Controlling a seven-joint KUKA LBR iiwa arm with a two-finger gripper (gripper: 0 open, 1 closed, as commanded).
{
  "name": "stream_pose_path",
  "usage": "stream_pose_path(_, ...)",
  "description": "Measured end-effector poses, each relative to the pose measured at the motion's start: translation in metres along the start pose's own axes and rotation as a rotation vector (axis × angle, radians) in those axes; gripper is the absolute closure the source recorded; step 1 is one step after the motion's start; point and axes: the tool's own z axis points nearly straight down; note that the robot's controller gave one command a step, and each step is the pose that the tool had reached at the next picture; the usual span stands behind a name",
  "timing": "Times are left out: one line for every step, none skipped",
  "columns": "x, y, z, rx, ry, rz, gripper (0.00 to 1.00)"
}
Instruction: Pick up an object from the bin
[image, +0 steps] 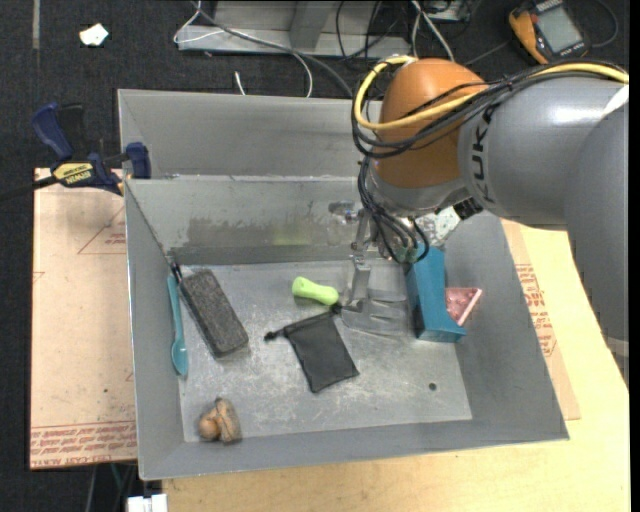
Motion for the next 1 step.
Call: stream_pose_path(-0.0017,-0.0001,-0.0054,0.0,-0.008,0.001,0.0)
